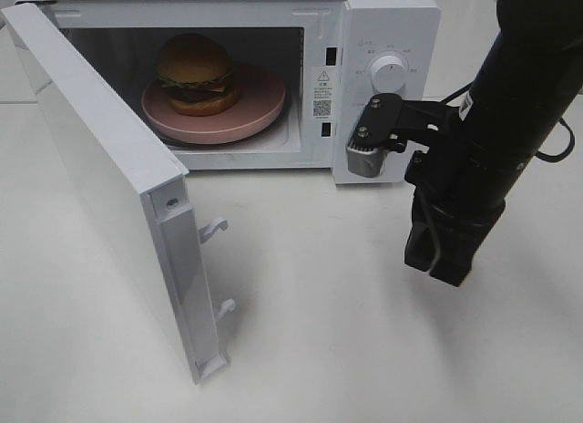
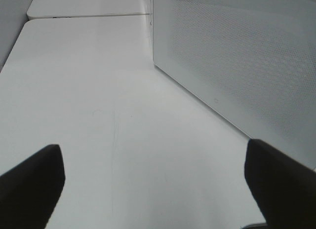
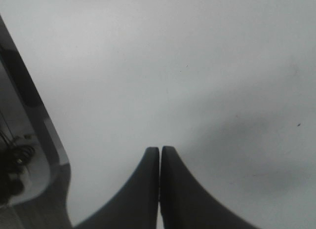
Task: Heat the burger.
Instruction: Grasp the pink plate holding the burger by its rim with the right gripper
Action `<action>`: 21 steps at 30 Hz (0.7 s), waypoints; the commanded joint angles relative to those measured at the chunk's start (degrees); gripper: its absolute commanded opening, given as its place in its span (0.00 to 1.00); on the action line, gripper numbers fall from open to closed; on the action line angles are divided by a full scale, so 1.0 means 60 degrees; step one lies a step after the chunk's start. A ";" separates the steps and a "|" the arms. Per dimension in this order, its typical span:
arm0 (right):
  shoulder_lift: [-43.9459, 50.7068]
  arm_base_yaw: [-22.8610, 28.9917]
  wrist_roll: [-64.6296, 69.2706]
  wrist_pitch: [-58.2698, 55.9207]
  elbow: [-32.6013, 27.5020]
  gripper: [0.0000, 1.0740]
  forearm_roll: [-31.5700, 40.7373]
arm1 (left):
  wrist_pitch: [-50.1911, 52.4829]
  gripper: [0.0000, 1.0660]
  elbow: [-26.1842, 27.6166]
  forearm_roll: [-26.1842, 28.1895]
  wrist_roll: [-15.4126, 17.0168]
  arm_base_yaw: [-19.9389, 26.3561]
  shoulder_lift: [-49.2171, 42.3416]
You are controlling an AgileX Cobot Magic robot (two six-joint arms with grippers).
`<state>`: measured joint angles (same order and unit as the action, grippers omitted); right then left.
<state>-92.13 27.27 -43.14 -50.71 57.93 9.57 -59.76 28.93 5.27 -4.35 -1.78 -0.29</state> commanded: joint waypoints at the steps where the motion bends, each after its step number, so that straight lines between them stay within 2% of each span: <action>1: 0.0124 -0.0057 -0.1805 -0.0143 0.0076 0.03 -0.0267 | 0.0067 0.85 -0.0029 0.0038 0.0057 0.0029 -0.0181; 3: 0.0115 -0.0057 -0.3581 -0.0095 0.0105 0.04 -0.0477 | 0.0067 0.85 -0.0029 0.0038 0.0057 0.0029 -0.0181; 4: 0.0115 -0.0057 -0.3581 -0.0095 0.0105 0.04 -0.0477 | 0.0067 0.85 -0.0029 0.0038 0.0057 0.0029 -0.0181; 6: 0.0115 -0.0048 -0.5032 -0.0076 0.0105 0.05 -0.0611 | 0.0067 0.85 -0.0029 0.0038 0.0057 0.0029 -0.0181; 13: 0.0115 -0.0038 -0.6532 0.0363 0.0105 0.13 -0.0611 | 0.0067 0.85 -0.0029 0.0038 0.0057 0.0029 -0.0181; 16: 0.0115 -0.0038 -0.6856 0.0907 0.0105 0.19 -0.0611 | 0.0067 0.85 -0.0029 0.0038 0.0057 0.0029 -0.0181; 17: 0.0115 -0.0038 -0.6961 0.1222 0.0105 0.24 -0.0611 | 0.0067 0.85 -0.0029 0.0038 0.0057 0.0029 -0.0181; 18: 0.0115 -0.0038 -0.6961 0.1222 0.0105 0.24 -0.0611 | 0.0067 0.85 -0.0029 0.0038 0.0057 0.0029 -0.0181; 19: 0.0115 -0.0038 -0.7000 0.1566 0.0105 0.32 -0.0602 | 0.0067 0.85 -0.0029 0.0038 0.0057 0.0029 -0.0181; 20: 0.0115 -0.0038 -0.7000 0.1566 0.0105 0.32 -0.0602 | 0.0067 0.85 -0.0029 0.0038 0.0057 0.0029 -0.0181; 21: 0.0115 -0.0038 -0.7000 0.1719 0.0105 0.36 -0.0602 | 0.0067 0.85 -0.0029 0.0038 0.0057 0.0029 -0.0181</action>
<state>-91.79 27.27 -84.05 -40.85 58.44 6.02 -59.76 28.93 5.27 -4.35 -1.78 -0.29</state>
